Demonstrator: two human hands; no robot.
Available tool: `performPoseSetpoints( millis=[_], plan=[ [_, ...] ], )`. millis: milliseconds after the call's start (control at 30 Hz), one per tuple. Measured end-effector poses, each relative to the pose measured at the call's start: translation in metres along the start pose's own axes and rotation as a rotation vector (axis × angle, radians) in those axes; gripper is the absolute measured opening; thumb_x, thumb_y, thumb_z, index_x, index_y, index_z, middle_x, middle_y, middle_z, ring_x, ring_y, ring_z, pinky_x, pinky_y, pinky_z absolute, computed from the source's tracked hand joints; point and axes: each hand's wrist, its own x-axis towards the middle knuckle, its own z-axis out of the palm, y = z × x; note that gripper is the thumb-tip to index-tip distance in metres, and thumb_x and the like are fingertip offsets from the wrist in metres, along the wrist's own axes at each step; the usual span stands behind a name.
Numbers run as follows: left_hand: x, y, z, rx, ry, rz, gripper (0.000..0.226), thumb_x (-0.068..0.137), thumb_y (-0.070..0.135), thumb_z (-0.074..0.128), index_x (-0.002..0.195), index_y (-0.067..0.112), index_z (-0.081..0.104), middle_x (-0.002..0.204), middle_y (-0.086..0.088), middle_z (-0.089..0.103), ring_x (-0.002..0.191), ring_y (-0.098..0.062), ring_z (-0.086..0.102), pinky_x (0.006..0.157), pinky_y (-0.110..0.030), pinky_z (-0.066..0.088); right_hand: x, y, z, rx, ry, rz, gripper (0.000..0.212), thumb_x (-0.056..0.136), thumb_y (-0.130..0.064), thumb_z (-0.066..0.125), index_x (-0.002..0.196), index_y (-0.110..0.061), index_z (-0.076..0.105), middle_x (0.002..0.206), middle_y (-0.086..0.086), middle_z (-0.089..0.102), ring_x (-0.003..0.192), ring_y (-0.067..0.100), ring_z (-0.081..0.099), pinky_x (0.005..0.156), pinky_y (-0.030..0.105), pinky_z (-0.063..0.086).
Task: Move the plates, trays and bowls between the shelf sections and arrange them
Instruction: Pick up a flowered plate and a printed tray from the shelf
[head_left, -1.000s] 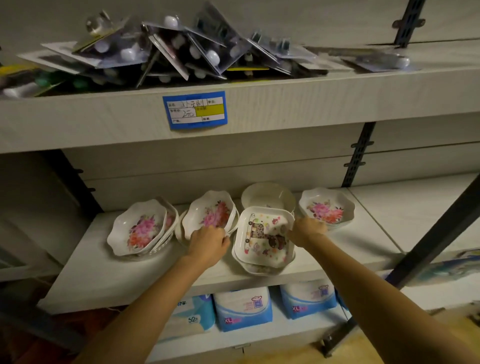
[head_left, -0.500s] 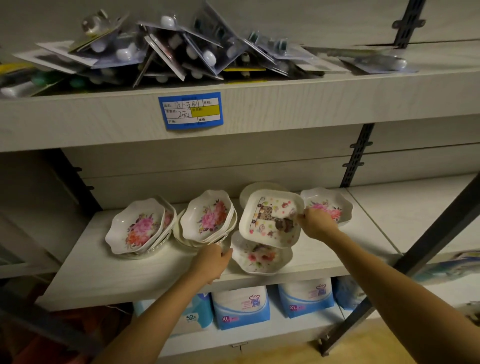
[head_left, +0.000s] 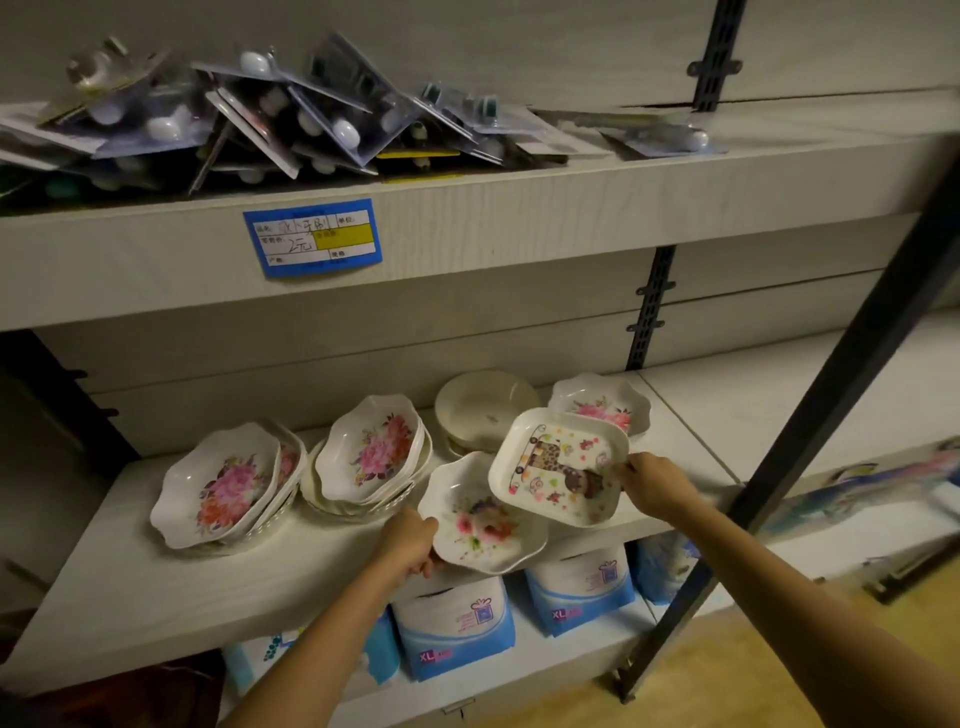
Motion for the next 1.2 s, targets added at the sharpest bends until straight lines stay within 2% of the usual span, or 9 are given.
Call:
performPoseSetpoints(
  millis=[100, 167, 267, 400, 600, 767, 867, 967, 1200],
  plan=[
    [-0.007, 0.007, -0.013, -0.001, -0.013, 0.065, 0.020, 0.092, 0.009, 0.034, 0.075, 0.006, 0.044, 0.035, -0.004, 0.049, 0.018, -0.007, 0.037, 0.030, -0.016, 0.029, -0.013, 0.012, -0.001, 0.099, 0.036, 0.035, 0.029, 0.097, -0.027, 0.038, 0.075, -0.014, 0.052, 0.081, 0.004, 0.057, 0.076, 0.018, 0.055, 0.072, 0.029, 0.046],
    [-0.011, 0.013, -0.021, -0.004, -0.028, 0.097, 0.018, 0.092, 0.010, 0.036, 0.078, 0.004, 0.046, 0.043, -0.007, 0.050, 0.022, -0.008, 0.039, 0.035, -0.020, 0.032, -0.026, 0.022, -0.002, 0.216, 0.074, 0.053, 0.032, 0.097, -0.027, 0.040, 0.068, -0.018, 0.051, 0.072, -0.001, 0.056, 0.068, 0.014, 0.055, 0.065, 0.023, 0.044],
    [-0.017, 0.022, -0.025, 0.010, -0.073, 0.145, 0.021, 0.089, 0.010, 0.039, 0.086, -0.002, 0.055, 0.040, -0.006, 0.052, 0.027, -0.011, 0.041, 0.041, -0.022, 0.033, -0.049, 0.040, -0.008, 0.343, 0.120, 0.093, 0.030, 0.097, -0.027, 0.042, 0.080, -0.011, 0.062, 0.076, 0.001, 0.062, 0.065, 0.009, 0.058, 0.058, 0.016, 0.043],
    [-0.019, 0.040, -0.012, 0.086, -0.122, 0.225, 0.024, 0.090, 0.011, 0.040, 0.072, 0.003, 0.054, 0.039, -0.007, 0.052, 0.035, -0.015, 0.042, 0.044, -0.024, 0.031, -0.082, 0.073, -0.021, 0.355, 0.144, 0.164, 0.034, 0.097, -0.027, 0.040, 0.094, -0.007, 0.066, 0.082, 0.000, 0.063, 0.067, 0.008, 0.058, 0.057, 0.014, 0.043],
    [-0.024, 0.078, 0.038, 0.174, -0.231, 0.297, 0.025, 0.091, 0.012, 0.042, 0.070, 0.007, 0.056, 0.051, -0.014, 0.055, 0.039, -0.017, 0.045, 0.042, -0.021, 0.033, -0.131, 0.134, -0.049, 0.301, 0.217, 0.287, 0.027, 0.098, -0.023, 0.038, 0.085, -0.016, 0.061, 0.085, 0.006, 0.062, 0.068, 0.015, 0.056, 0.057, 0.021, 0.041],
    [-0.037, 0.117, 0.097, 0.167, -0.320, 0.309, 0.022, 0.091, 0.012, 0.043, 0.083, 0.001, 0.061, 0.053, -0.016, 0.056, 0.038, -0.016, 0.044, 0.039, -0.021, 0.034, -0.148, 0.208, -0.076, 0.277, 0.261, 0.387, 0.036, 0.098, -0.022, 0.039, 0.098, 0.001, 0.067, 0.098, 0.020, 0.069, 0.089, 0.034, 0.063, 0.078, 0.042, 0.049],
    [-0.046, 0.138, 0.136, 0.132, -0.347, 0.313, 0.024, 0.089, 0.011, 0.044, 0.090, -0.005, 0.061, 0.046, -0.013, 0.059, 0.040, -0.019, 0.045, 0.048, -0.027, 0.037, -0.148, 0.254, -0.096, 0.261, 0.266, 0.410, 0.037, 0.098, -0.022, 0.038, 0.098, 0.002, 0.066, 0.099, 0.021, 0.069, 0.091, 0.035, 0.062, 0.081, 0.043, 0.048],
    [-0.058, 0.158, 0.177, 0.160, -0.349, 0.307, 0.026, 0.088, 0.011, 0.043, 0.092, -0.008, 0.060, 0.057, -0.028, 0.060, 0.035, -0.016, 0.044, 0.041, -0.022, 0.033, -0.148, 0.299, -0.119, 0.263, 0.268, 0.405, 0.037, 0.098, -0.025, 0.038, 0.099, 0.000, 0.067, 0.100, 0.019, 0.069, 0.092, 0.034, 0.062, 0.081, 0.042, 0.048],
    [-0.086, 0.204, 0.269, 0.077, -0.355, 0.271, 0.023, 0.090, 0.011, 0.043, 0.092, -0.005, 0.059, 0.060, -0.020, 0.059, 0.036, -0.015, 0.043, 0.038, -0.019, 0.033, -0.130, 0.398, -0.170, 0.282, 0.276, 0.363, 0.038, 0.097, -0.024, 0.039, 0.100, 0.001, 0.067, 0.100, 0.018, 0.070, 0.091, 0.032, 0.065, 0.084, 0.046, 0.052]
  ],
)
